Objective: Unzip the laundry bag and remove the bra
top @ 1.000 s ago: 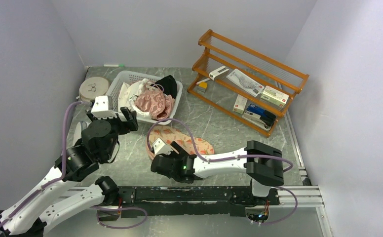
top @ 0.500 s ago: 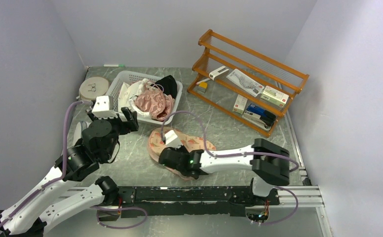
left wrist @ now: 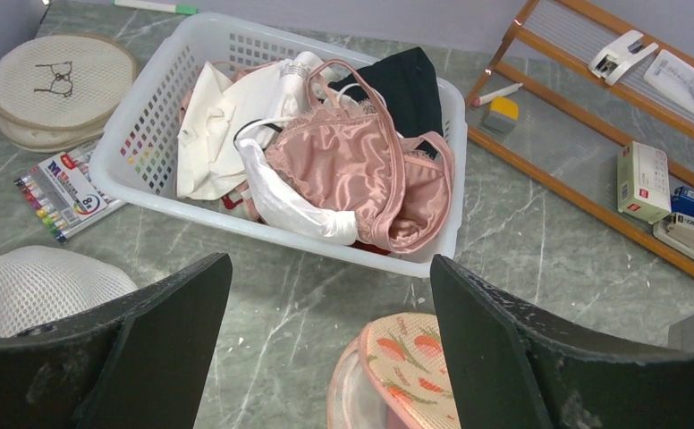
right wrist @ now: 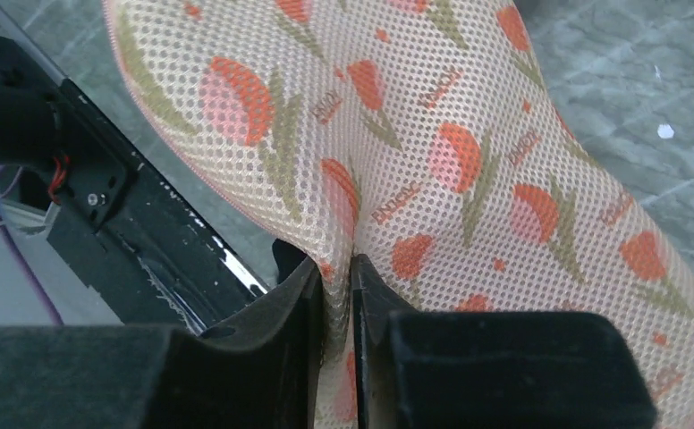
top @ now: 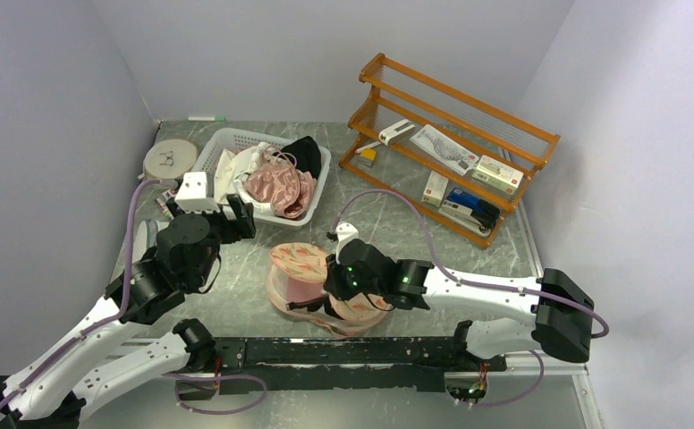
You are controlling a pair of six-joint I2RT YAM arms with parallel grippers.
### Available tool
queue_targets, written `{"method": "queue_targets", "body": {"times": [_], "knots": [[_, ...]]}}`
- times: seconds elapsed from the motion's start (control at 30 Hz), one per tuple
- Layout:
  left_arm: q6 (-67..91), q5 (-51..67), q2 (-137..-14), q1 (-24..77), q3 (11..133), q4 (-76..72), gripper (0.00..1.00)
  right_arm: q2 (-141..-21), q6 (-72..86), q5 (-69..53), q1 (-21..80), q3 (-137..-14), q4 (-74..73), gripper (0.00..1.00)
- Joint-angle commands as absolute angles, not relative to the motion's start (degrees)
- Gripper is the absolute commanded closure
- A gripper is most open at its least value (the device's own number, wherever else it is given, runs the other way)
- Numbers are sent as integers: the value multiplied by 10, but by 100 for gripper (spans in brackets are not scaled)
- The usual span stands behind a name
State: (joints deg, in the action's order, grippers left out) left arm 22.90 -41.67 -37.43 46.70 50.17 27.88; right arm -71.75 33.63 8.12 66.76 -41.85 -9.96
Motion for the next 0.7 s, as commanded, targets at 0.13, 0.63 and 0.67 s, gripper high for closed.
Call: {"method": "queue_targets", "body": {"times": [0.13, 0.63, 0.67], "knots": [[221, -398, -387, 464, 505, 276, 7, -750, 301, 59, 643, -472, -113, 74], [219, -396, -394, 464, 507, 276, 8, -647, 369, -55, 417, -409, -103, 100], [220, -395, -393, 464, 506, 277, 7, -637, 374, -68, 388, -402, -107, 100]]}}
